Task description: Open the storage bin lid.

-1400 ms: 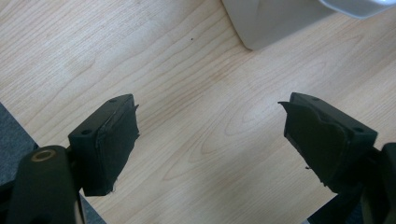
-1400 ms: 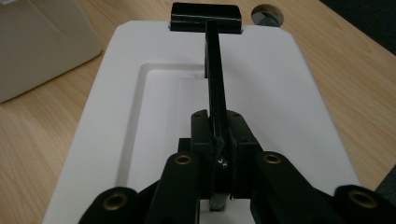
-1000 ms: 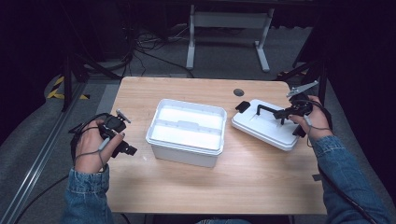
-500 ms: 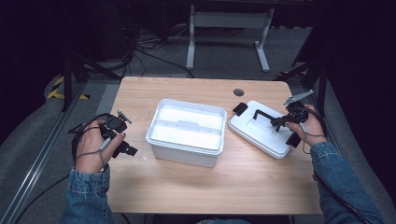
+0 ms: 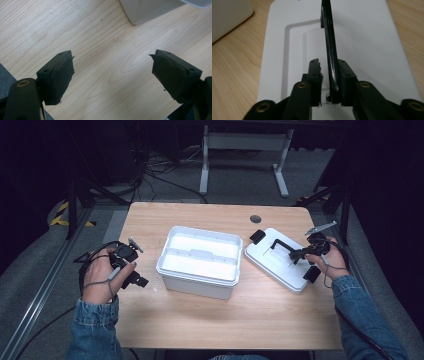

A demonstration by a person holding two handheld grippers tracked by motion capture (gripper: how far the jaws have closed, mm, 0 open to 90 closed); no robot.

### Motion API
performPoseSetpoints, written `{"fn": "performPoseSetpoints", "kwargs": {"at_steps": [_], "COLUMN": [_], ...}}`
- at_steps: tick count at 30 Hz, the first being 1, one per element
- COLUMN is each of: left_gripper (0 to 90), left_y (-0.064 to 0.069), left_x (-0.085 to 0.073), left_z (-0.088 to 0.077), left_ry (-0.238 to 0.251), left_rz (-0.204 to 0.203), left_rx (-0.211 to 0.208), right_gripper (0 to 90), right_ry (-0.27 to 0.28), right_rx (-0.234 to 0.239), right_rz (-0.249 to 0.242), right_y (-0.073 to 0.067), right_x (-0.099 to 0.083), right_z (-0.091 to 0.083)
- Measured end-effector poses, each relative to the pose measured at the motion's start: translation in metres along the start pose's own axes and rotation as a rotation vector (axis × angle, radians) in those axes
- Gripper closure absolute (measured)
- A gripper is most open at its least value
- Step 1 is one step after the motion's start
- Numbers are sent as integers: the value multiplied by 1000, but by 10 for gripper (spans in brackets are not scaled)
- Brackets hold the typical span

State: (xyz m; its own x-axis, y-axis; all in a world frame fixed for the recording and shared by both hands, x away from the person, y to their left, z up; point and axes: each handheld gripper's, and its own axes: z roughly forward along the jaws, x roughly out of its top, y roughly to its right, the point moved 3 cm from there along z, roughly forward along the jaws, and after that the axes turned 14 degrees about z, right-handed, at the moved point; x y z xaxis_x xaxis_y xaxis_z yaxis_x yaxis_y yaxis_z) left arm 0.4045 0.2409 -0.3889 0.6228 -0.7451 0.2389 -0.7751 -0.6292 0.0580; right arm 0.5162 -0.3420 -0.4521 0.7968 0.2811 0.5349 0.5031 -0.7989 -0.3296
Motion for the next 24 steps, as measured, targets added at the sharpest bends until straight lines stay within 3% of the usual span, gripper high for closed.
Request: {"fn": "performPoseSetpoints", "kwargs": {"at_steps": [5,10,14,19,24], "left_gripper": [182,182,182,180,180], "left_y": [0,0,1,2,3], "left_x": [0,1,0,-3,-6], "left_z": [-1,-1,-1,-3,-3], "left_ry": [0,-2,4,5,8], "left_rz": [-1,9,8,2,2], "left_rx": [-3,-6,-4,-1,7], "right_gripper": [503,477,477,476,478], "right_ry": [76,104,127,128,132], "right_rx": [-5,-33,-52,-24,33], "right_rz": [11,-16,-59,-105,-151], "right_y": [0,-6,-21,-42,-73], "right_x": [4,9,16,20,19], "right_z": [-5,-14,-27,-36,-45]}}
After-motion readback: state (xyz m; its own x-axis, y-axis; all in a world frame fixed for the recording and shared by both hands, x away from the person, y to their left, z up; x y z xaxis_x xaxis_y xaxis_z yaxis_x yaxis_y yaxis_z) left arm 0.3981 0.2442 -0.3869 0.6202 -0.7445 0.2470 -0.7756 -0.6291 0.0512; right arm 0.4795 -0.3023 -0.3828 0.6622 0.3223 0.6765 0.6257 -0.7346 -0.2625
